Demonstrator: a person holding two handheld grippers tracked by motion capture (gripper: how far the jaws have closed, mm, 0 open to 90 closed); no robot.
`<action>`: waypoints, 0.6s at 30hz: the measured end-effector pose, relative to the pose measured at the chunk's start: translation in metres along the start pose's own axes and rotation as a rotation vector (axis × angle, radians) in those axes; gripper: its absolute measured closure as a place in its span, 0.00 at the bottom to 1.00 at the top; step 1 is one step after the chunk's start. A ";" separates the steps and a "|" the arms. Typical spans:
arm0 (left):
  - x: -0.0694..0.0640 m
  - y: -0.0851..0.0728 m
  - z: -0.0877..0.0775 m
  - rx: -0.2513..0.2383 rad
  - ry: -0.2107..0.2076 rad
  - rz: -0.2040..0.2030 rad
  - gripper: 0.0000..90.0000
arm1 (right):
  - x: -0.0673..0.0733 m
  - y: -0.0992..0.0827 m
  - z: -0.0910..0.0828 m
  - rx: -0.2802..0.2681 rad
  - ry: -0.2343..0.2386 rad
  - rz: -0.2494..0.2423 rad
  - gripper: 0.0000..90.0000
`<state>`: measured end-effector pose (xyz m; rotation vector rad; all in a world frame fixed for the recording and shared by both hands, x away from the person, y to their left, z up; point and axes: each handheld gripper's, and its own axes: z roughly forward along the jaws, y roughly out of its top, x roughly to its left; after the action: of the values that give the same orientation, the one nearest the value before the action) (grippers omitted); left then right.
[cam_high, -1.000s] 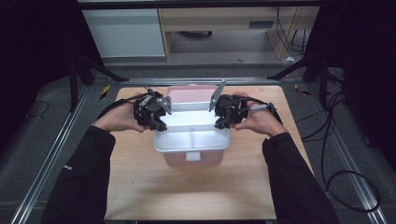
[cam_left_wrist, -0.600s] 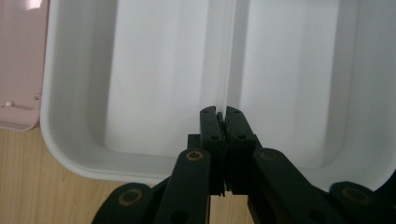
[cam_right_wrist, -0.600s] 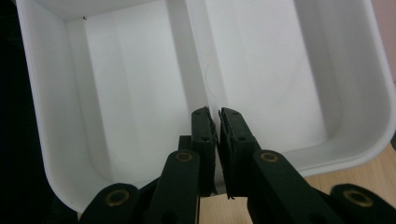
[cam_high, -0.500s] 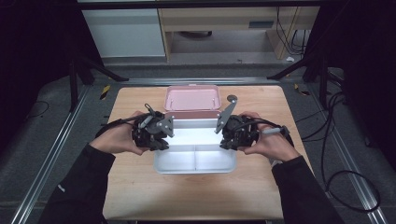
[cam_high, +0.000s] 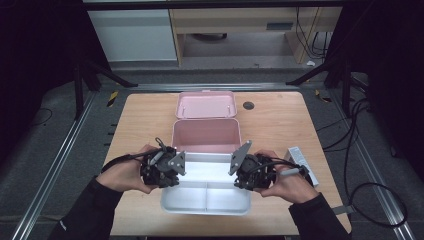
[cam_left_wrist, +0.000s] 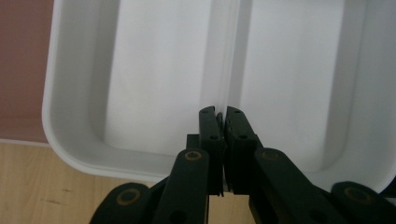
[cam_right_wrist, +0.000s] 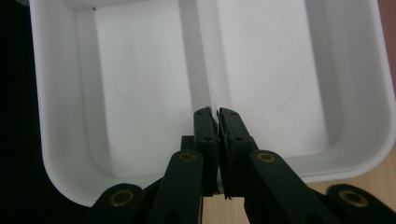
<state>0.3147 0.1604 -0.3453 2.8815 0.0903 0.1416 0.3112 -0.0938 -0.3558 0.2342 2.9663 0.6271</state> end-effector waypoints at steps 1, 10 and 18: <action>-0.003 -0.001 0.004 0.000 -0.002 0.000 0.97 | 0.002 -0.001 0.003 0.003 0.000 -0.009 0.97; -0.020 -0.015 0.040 0.000 -0.027 -0.022 0.97 | 0.014 -0.013 0.035 0.022 0.056 0.001 0.97; -0.011 -0.026 0.079 -0.007 -0.062 -0.065 0.96 | 0.007 -0.023 0.069 0.041 0.068 0.014 0.96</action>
<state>0.3109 0.1654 -0.4295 2.8696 0.1715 0.0403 0.3103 -0.0865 -0.4288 0.2421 3.0480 0.5882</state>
